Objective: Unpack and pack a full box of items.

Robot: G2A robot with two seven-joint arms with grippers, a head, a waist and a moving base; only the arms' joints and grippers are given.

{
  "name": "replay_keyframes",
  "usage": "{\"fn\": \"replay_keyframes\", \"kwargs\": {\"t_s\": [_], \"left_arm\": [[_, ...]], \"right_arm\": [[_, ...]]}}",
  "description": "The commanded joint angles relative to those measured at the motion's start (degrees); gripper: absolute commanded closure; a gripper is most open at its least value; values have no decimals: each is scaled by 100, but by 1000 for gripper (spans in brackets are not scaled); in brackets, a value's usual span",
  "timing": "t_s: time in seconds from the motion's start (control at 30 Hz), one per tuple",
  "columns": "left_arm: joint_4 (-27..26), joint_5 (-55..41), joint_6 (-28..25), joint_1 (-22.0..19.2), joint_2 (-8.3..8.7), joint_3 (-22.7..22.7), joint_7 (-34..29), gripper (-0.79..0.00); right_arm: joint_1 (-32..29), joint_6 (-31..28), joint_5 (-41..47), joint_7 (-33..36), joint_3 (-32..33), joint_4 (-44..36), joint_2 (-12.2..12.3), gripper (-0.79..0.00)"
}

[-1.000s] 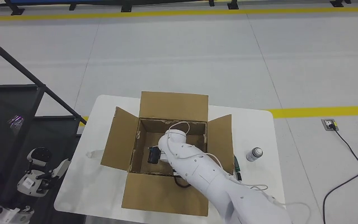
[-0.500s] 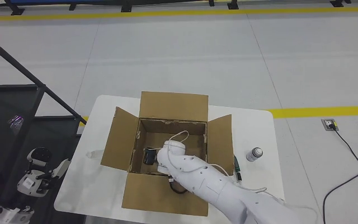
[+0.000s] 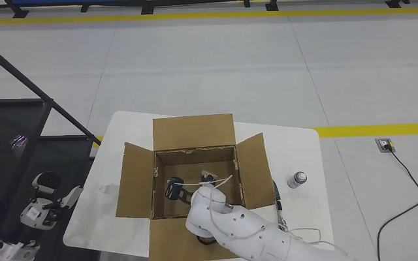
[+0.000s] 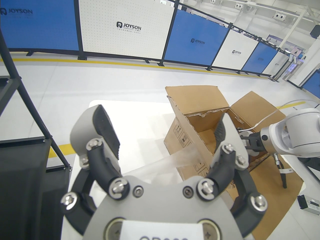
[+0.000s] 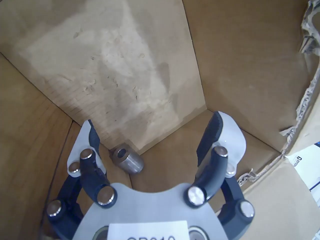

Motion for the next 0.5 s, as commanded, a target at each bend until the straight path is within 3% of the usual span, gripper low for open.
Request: {"fn": "replay_keyframes", "kwargs": {"t_s": [0.0,0.3,0.47], "left_arm": [[0,0,0,0,0,0,0,-785],[0,0,0,0,0,0,0,-785],[0,0,0,0,0,0,0,-785]], "right_arm": [[-1,0,-1,1,1,-10,1,-785],[-99,-430,4,5,309,-50,51,-785],[-153,-1211,147,352,742,-265,195,-785]]}}
